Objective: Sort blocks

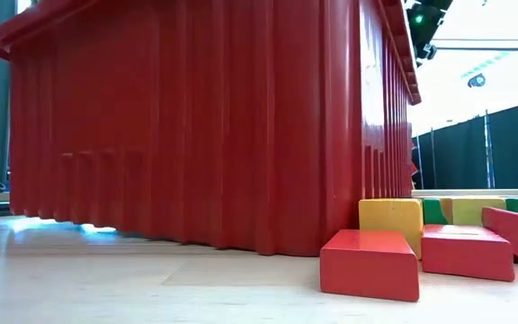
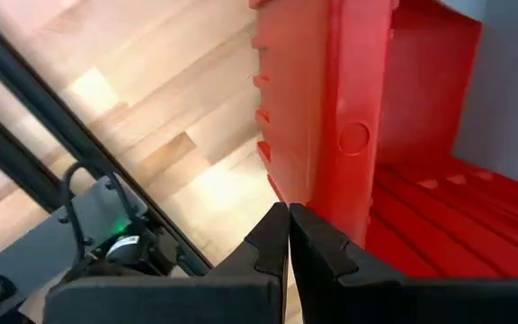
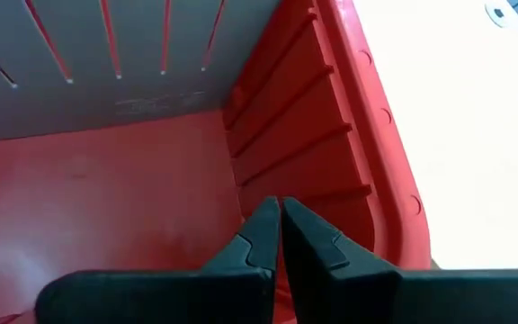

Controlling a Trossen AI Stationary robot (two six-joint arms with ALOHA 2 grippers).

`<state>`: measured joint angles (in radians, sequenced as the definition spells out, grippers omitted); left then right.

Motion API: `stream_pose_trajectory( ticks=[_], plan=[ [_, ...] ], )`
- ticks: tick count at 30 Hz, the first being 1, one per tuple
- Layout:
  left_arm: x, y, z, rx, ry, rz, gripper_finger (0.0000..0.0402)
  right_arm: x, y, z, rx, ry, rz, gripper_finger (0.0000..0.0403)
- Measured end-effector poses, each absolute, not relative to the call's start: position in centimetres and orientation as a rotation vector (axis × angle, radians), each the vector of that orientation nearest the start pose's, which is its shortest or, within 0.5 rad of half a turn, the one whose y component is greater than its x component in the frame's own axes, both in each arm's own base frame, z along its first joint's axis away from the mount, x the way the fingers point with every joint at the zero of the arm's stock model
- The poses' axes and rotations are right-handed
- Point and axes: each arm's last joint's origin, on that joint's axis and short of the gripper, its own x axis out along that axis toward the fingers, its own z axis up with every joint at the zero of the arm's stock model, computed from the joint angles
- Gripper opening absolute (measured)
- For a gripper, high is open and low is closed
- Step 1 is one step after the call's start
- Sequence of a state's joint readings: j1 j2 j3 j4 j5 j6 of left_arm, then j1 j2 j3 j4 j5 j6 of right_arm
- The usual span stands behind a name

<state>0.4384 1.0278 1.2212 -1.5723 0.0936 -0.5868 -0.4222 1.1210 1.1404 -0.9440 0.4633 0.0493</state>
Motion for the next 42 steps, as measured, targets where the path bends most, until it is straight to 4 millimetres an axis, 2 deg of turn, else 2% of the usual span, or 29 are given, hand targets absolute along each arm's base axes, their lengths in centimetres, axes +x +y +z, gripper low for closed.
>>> stream_pose_trajectory(
  ticks=[4, 13, 20, 26, 33, 38, 42],
  plan=[
    [11.3, 5.4, 35.9, -0.772, 1.134, 0.778, 0.0, 18.0, -9.9, 33.1, 0.017, 0.94, -0.854, 0.0],
    [9.9, 5.7, 41.8, -0.542, 0.857, 0.995, 0.0, 17.2, -10.7, 33.7, 0.044, 0.893, -0.922, 0.0],
    [11.4, 6.5, 44.5, -0.412, 0.784, 0.942, 0.0, 15.8, -11.8, 34.7, 0.062, 0.806, -1.055, 0.0],
    [14.7, 7.9, 44.5, -0.293, 0.778, 0.846, 0.0, 14.7, -13.1, 34.8, 0.095, 0.792, -1.138, 0.0],
    [18.8, 9.7, 43.1, -0.202, 0.854, 0.747, 0.0, 14.0, -14.5, 35.2, 0.106, 0.749, -1.201, 0.0],
    [21.2, 10.7, 41.9, -0.183, 0.888, 0.682, 0.0, 13.9, -15.3, 34.6, 0.152, 0.774, -1.149, 0.0],
    [22.3, 11.1, 41.4, -0.181, 0.899, 0.648, 0.0, 14.4, -15.7, 33.9, 0.168, 0.816, -1.104, 0.0]
  ],
)
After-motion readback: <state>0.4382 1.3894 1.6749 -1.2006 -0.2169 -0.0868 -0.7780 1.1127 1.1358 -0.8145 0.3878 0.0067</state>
